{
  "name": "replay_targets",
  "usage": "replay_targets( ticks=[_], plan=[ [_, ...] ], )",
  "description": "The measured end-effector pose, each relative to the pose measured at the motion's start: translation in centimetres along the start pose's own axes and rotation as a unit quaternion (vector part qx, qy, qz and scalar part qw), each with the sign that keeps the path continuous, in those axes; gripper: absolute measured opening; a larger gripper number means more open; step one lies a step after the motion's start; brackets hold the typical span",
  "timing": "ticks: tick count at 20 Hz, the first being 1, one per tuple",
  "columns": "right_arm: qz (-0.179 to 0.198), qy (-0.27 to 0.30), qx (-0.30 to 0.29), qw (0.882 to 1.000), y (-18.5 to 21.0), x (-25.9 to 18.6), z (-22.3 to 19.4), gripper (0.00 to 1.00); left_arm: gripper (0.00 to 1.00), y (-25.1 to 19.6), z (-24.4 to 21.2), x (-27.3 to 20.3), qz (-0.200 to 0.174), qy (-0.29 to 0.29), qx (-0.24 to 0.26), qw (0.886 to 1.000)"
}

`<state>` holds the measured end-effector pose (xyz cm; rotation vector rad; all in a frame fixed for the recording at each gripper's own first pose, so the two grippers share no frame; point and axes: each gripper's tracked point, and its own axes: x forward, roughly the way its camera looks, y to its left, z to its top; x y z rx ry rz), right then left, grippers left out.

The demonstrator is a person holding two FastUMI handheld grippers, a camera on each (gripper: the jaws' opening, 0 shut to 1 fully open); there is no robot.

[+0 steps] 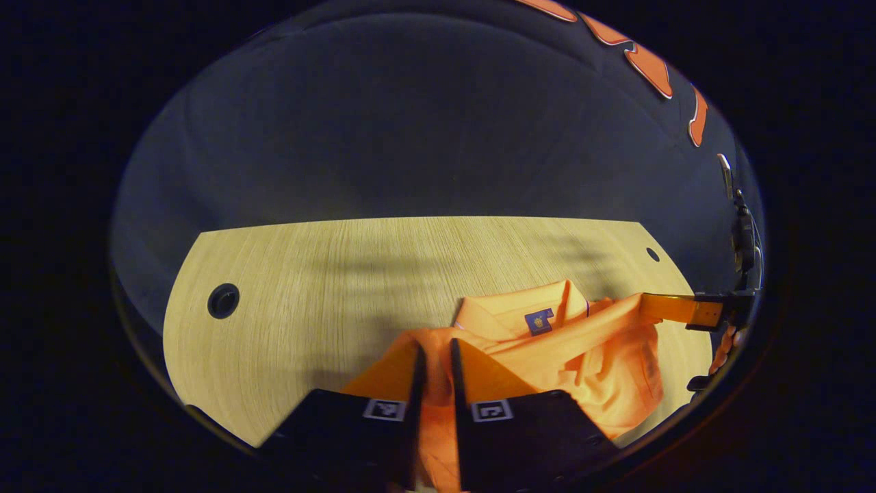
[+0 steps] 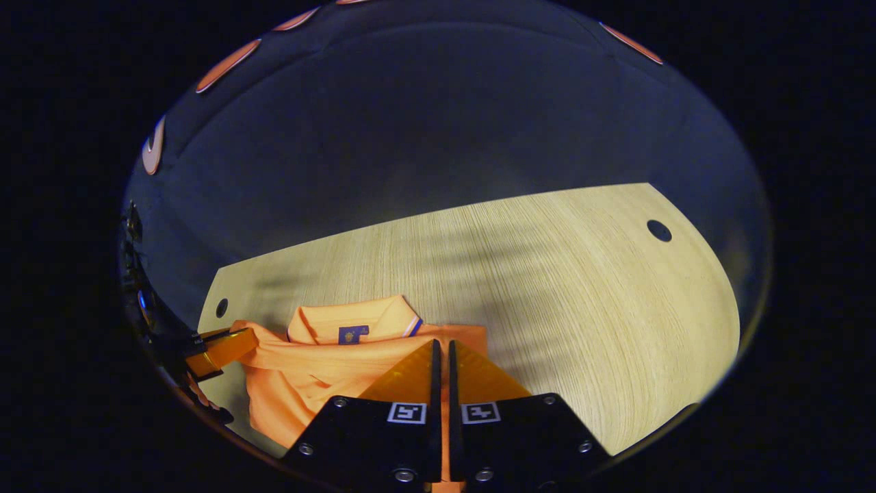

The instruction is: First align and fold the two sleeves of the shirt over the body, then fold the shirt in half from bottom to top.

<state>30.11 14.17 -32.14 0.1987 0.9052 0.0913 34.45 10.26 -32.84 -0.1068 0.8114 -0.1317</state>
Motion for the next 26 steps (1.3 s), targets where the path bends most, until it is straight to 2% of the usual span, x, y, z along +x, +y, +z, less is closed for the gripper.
replay_targets(
  ticks=[2, 3, 5, 6, 7, 8, 9, 14, 16, 20, 23, 26],
  plan=[
    [0.006, -0.018, -0.001, 1.0, 0.2, -1.0, 0.7, 0.26, 0.7, 0.8, 0.3, -0.8, 0.018, -0.009, -0.009, 1.0],
    [0.012, -0.027, -0.003, 1.0, 0.4, -1.7, 1.0, 0.52, 0.82, 0.8, 0.2, -1.5, 0.022, -0.011, -0.016, 1.0],
    [0.02, -0.042, -0.005, 0.999, 0.7, -3.3, 1.5, 0.72, 0.92, 0.8, 0.3, -3.1, 0.027, -0.015, -0.032, 0.999],
    [0.025, -0.05, -0.007, 0.998, 0.9, -4.2, 1.5, 0.78, 0.96, 0.8, 0.4, -4.4, 0.033, -0.023, -0.035, 0.999],
    [0.028, -0.06, -0.01, 0.998, 1.1, -5.1, 1.7, 0.81, 0.99, 0.8, 0.5, -5.4, 0.039, -0.029, -0.034, 0.998],
    [0.031, -0.07, -0.017, 0.997, 1.2, -5.9, 1.7, 0.89, 0.99, 0.8, 0.4, -6.5, 0.047, -0.032, -0.03, 0.998],
    [0.032, -0.075, -0.024, 0.996, 1.2, -6.7, 1.5, 0.92, 0.98, 0.7, 0.3, -7.7, 0.056, -0.035, -0.025, 0.998],
    [0.049, -0.095, -0.037, 0.994, 1.6, -11.8, -0.7, 0.94, 0.99, -2.1, -0.7, -14.1, 0.054, -0.071, -0.034, 0.995],
    [0.054, -0.11, -0.046, 0.991, 1.5, -14.2, -1.2, 0.95, 0.99, -3.4, -0.2, -16.8, 0.049, -0.115, -0.029, 0.992],
    [0.06, -0.14, -0.073, 0.986, 0.9, -18.6, -2.9, 0.97, 0.99, -6.1, -2.1, -22.6, 0.058, -0.153, -0.019, 0.986],
    [0.073, -0.16, -0.087, 0.981, 0.7, -22.2, -4.5, 0.97, 0.98, -7.2, -2.7, -26.6, 0.057, -0.209, -0.028, 0.976],
    [0.075, -0.188, -0.101, 0.974, -0.4, -25.7, -6.0, 0.97, 0.98, -9.1, -4.6, -30.4, 0.068, -0.238, -0.03, 0.968]
  ],
)
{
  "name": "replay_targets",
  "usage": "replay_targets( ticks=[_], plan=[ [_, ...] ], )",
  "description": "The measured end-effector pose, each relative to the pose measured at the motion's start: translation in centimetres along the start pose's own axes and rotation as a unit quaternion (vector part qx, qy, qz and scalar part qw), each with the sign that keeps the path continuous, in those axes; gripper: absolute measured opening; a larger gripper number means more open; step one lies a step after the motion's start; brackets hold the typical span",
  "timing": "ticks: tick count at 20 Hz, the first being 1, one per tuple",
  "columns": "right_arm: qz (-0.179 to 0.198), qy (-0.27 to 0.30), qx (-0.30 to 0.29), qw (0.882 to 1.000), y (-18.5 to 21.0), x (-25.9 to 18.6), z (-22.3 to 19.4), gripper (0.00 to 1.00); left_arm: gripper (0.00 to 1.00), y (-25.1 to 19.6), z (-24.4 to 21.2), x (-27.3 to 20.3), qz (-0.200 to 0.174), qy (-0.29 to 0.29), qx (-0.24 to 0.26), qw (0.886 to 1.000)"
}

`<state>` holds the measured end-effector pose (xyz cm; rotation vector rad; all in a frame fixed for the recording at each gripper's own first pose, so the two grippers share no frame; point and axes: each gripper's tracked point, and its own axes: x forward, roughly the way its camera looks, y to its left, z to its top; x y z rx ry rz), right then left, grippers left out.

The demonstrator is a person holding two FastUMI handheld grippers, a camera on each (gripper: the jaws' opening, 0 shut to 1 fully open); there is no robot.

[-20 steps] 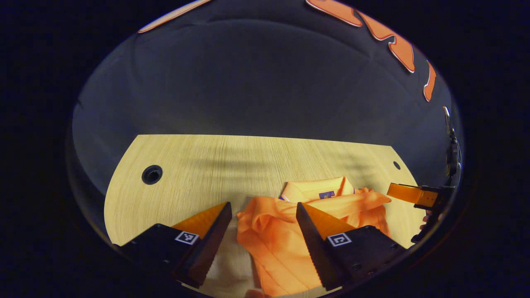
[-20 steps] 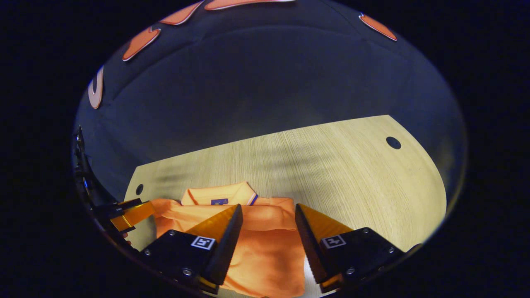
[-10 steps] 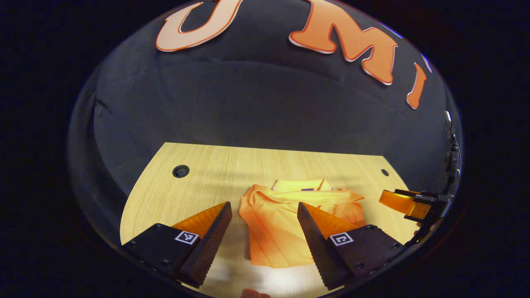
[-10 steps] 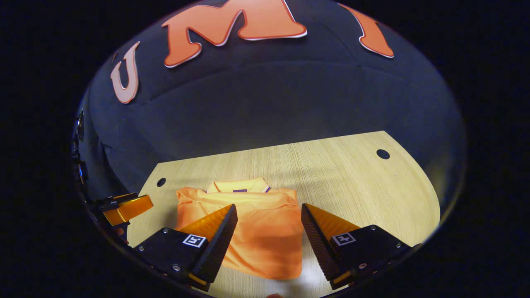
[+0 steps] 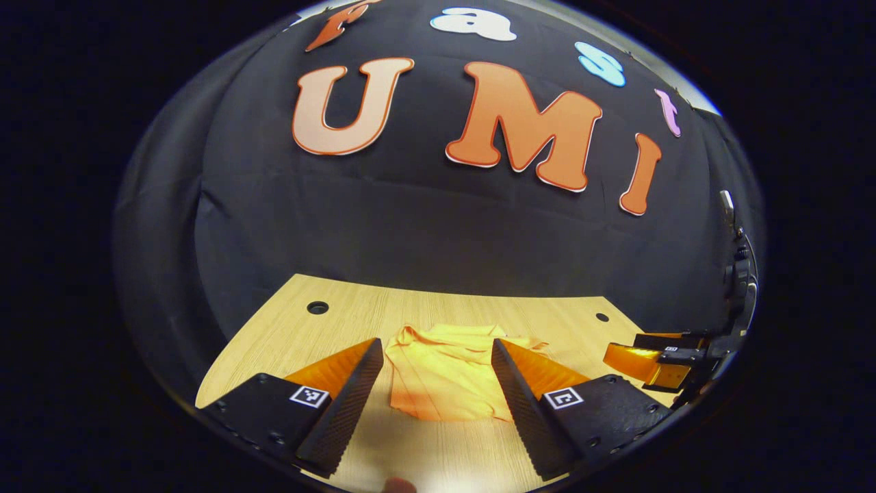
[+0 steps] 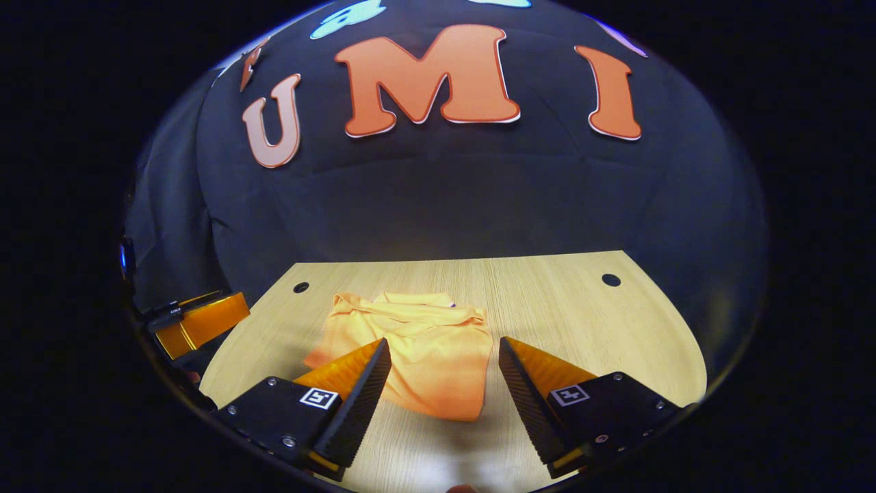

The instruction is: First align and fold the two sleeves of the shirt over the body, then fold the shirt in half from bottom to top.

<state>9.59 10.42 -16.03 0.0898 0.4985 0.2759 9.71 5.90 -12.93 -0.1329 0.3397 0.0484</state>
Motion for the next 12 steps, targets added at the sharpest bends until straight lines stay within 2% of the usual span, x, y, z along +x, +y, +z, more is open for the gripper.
replay_targets(
  ticks=[4, 7, 9, 12],
  plan=[
    [0.01, -0.033, -0.013, 0.999, 0.1, -4.5, -0.5, 0.96, 0.98, -1.1, -1.2, -4.4, 0.021, -0.015, 0.016, 1.0],
    [0.032, -0.043, -0.007, 0.999, 0.4, -7.5, -1.3, 0.96, 0.98, -2.3, -2.0, -8.4, 0.027, -0.031, 0.017, 0.999],
    [0.053, -0.053, -0.008, 0.997, 1.1, -10.0, -1.5, 0.96, 0.98, -3.1, -3.1, -10.7, 0.03, -0.029, 0.006, 0.999],
    [0.055, -0.077, -0.027, 0.995, 0.6, -13.4, -1.5, 0.98, 0.98, -4.3, -3.7, -13.8, 0.035, -0.042, -0.014, 0.998]
  ],
)
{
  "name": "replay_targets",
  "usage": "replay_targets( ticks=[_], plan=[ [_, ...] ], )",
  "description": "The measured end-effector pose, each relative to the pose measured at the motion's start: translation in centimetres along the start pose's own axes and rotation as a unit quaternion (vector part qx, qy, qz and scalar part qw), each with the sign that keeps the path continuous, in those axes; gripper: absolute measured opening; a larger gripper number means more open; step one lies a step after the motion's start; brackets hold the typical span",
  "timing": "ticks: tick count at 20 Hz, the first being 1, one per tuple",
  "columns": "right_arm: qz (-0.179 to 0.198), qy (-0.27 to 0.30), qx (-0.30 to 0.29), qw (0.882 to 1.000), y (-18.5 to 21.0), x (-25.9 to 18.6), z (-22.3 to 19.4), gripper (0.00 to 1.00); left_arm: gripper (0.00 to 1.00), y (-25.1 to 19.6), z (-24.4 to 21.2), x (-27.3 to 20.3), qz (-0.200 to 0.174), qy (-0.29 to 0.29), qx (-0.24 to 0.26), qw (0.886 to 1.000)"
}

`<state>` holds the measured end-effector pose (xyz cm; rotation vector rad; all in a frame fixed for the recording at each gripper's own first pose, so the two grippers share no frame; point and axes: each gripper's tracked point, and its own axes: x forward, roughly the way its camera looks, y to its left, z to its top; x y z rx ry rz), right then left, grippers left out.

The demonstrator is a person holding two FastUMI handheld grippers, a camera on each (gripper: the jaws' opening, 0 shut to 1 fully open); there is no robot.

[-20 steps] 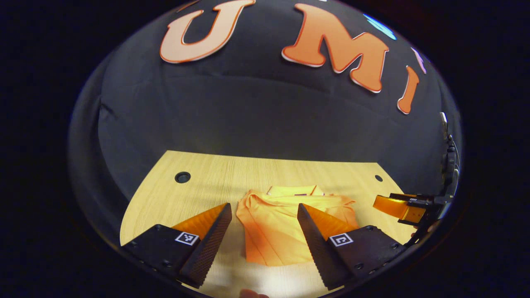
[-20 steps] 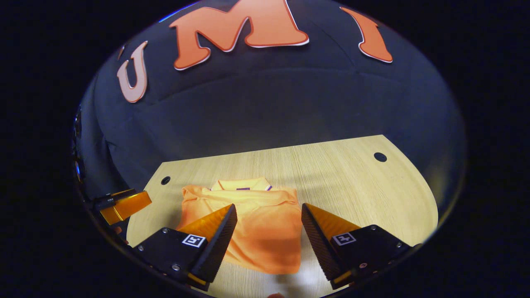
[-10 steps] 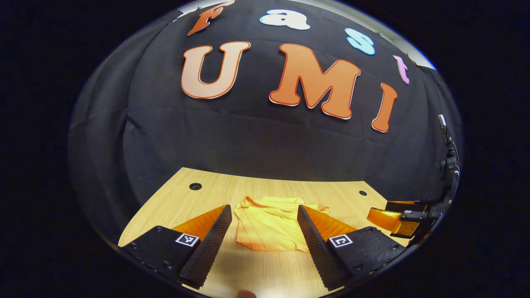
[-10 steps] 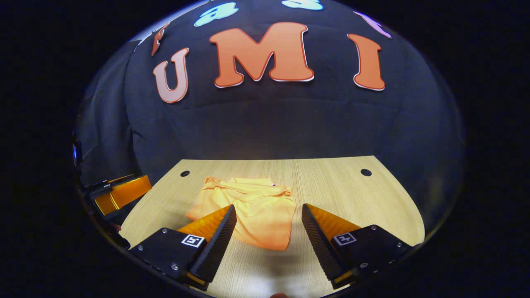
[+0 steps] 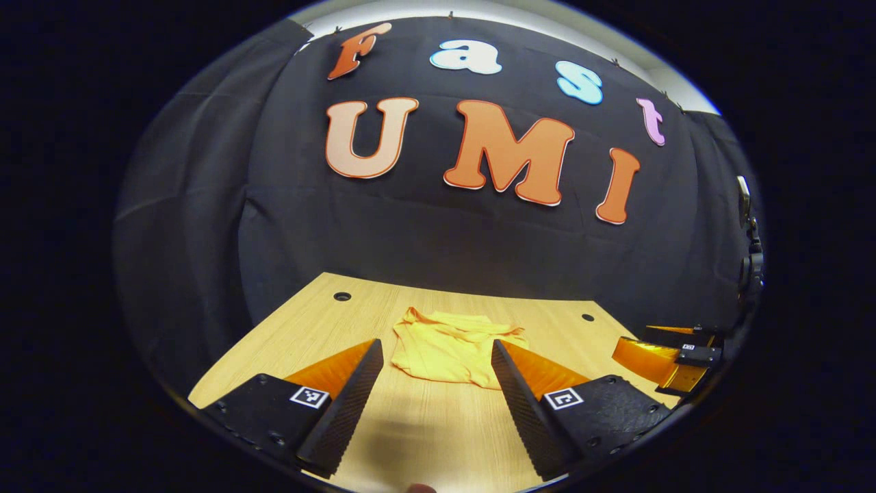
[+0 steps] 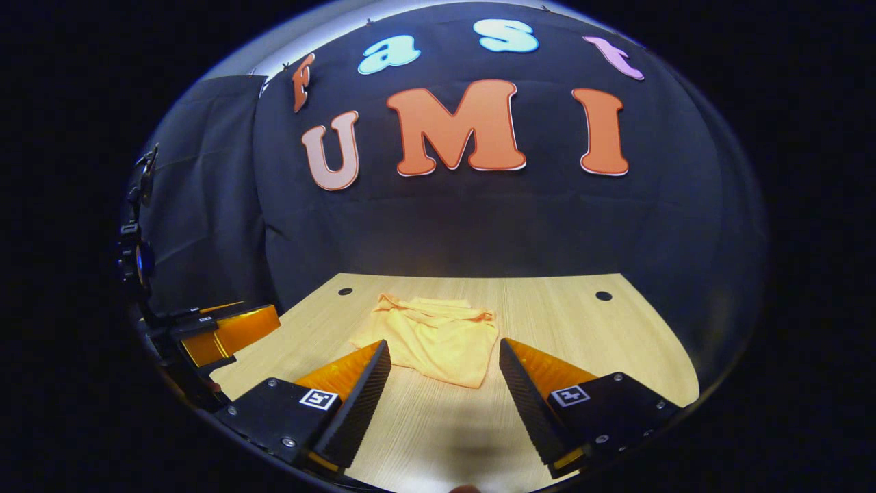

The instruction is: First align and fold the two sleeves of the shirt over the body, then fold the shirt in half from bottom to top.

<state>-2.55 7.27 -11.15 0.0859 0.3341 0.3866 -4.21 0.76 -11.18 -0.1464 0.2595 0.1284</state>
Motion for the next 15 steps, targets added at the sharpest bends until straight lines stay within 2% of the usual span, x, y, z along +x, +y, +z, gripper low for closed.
replay_targets(
  ticks=[4, 6, 11, 13, 15],
  plan=[
    [0.005, -0.015, -0.017, 1.0, 0.3, -3.3, -0.2, 0.97, 0.98, -0.7, 0.1, -3.7, 0.002, -0.022, 0.011, 1.0],
    [-0.011, -0.02, -0.029, 0.999, -0.3, -4.2, -0.6, 0.97, 0.98, -0.2, -0.4, -4.6, 0.009, -0.031, 0.027, 0.999],
    [-0.005, -0.018, -0.018, 1.0, 1.1, -5.3, -0.9, 0.97, 0.98, 0.8, 0.3, -5.4, 0.021, -0.032, 0.033, 0.999],
    [-0.008, -0.02, -0.022, 1.0, 1.3, -5.6, -0.6, 0.97, 0.98, 0.3, 2.1, -6.0, 0.013, -0.061, 0.054, 0.997],
    [-0.011, -0.013, -0.021, 1.0, 1.6, -5.5, -0.8, 0.97, 0.98, 0.8, 1.9, -6.4, 0.015, -0.059, 0.07, 0.996]
  ],
)
